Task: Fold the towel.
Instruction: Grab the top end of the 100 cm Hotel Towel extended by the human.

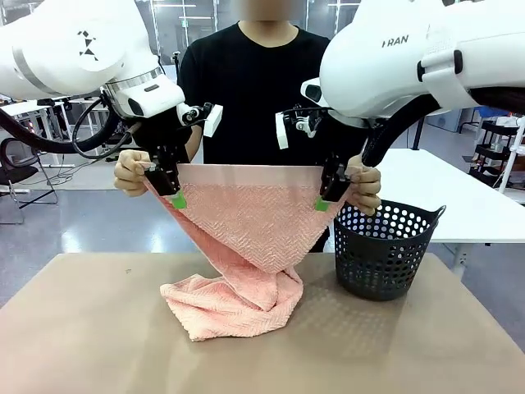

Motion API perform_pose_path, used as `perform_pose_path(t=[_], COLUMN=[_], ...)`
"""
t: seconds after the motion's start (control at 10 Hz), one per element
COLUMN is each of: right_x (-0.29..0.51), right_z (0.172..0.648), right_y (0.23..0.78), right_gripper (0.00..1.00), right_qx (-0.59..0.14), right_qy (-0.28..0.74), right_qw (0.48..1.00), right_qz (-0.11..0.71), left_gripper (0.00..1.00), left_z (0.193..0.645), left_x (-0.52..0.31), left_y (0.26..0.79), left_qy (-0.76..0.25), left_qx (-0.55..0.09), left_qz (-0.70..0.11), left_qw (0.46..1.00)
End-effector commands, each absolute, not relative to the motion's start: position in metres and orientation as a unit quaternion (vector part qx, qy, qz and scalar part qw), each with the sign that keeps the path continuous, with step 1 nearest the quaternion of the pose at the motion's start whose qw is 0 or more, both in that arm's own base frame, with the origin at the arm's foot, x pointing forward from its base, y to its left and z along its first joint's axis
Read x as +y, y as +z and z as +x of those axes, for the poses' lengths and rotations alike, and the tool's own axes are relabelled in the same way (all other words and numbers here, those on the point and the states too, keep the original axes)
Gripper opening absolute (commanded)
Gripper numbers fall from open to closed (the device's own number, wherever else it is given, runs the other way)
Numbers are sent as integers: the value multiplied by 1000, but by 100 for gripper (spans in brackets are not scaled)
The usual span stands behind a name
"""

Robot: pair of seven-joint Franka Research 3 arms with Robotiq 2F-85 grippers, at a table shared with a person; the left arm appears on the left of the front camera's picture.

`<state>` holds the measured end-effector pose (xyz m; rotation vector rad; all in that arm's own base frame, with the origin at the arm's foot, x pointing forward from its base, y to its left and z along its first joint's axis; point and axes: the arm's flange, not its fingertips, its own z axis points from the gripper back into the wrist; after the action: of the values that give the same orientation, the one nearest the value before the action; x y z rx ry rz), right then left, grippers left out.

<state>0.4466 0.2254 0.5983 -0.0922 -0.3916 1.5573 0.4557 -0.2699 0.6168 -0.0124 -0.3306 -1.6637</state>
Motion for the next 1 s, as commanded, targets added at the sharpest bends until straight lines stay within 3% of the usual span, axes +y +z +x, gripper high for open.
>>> perform_pose_path(t=[0.0,0.1,0.2,0.8,0.9], right_x=[225,225,224,221,225], right_z=[446,446,446,451,447], right_y=[595,596,597,594,600], right_gripper=[11,2,0,0,0], right_qx=[-176,-177,-179,-191,-180], right_qy=[684,684,683,673,691], right_qw=[705,705,706,713,698], right_qz=[-57,-58,-59,-50,-43], left_gripper=[0,1,0,0,0], left_z=[456,455,455,456,457], left_x=[-271,-271,-270,-258,-267], left_y=[618,617,617,616,617], left_qy=[-728,-728,-727,-706,-730], left_qx=[-143,-141,-140,-158,-145], left_qz=[14,16,15,8,-1], left_qw=[671,671,672,690,668])
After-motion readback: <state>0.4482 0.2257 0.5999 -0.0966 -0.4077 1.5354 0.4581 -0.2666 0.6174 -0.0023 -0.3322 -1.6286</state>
